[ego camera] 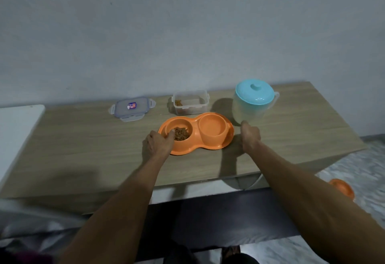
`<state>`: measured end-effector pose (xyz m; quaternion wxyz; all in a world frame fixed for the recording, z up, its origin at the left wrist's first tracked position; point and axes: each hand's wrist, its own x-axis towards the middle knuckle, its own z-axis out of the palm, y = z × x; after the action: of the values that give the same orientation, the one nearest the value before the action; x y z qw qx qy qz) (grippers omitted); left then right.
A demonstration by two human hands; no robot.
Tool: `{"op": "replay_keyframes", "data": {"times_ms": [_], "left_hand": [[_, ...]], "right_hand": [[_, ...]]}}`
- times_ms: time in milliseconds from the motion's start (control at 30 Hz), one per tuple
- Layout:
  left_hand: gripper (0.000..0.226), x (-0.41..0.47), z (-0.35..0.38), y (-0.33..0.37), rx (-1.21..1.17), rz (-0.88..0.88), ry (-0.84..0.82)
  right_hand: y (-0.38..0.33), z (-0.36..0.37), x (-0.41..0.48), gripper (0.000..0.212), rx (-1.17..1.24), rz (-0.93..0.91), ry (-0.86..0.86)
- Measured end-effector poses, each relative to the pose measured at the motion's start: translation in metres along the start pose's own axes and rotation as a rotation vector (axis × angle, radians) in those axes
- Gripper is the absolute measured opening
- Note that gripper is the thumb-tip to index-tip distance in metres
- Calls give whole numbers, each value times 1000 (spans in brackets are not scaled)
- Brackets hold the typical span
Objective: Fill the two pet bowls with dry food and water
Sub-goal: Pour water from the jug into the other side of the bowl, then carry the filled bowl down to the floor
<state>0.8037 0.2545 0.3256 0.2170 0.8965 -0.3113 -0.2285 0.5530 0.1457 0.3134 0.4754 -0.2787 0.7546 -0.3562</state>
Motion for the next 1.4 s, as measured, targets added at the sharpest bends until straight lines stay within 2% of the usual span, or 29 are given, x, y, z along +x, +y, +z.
{"op": "replay_keyframes", "data": {"times_ms": [100,267,400,633,733,900,1033,1167,1400], "left_hand": [[78,9,-2,-2,-28,-17,-49],[65,20,-3,-5,7,3,-108],[56,27,-2,-6,-24,-35,-131],[70,39,24,-23,-67,-110,-168],[64,9,20,-14,-85,-84,-193],[60,-41,35,9,-68,-34,-188],[50,-90,64,38,-172,-4,-219],[43,-155,99,69,-172,66,-248],[49,-283,181,131,-169,162,-305]], "right_hand": [[3,21,-11,74,-119,-58,-41],[3,40,-24,66,-394,-107,26],[4,40,-23,63,-390,-83,46],[15,12,-43,59,-349,-65,61],[23,-10,-49,56,-334,-59,70],[38,-67,-52,52,-290,-55,109],[48,-131,-48,50,-219,-57,135],[63,-215,-43,52,-173,-55,175],[97,-382,-21,49,-135,-31,215]]}}
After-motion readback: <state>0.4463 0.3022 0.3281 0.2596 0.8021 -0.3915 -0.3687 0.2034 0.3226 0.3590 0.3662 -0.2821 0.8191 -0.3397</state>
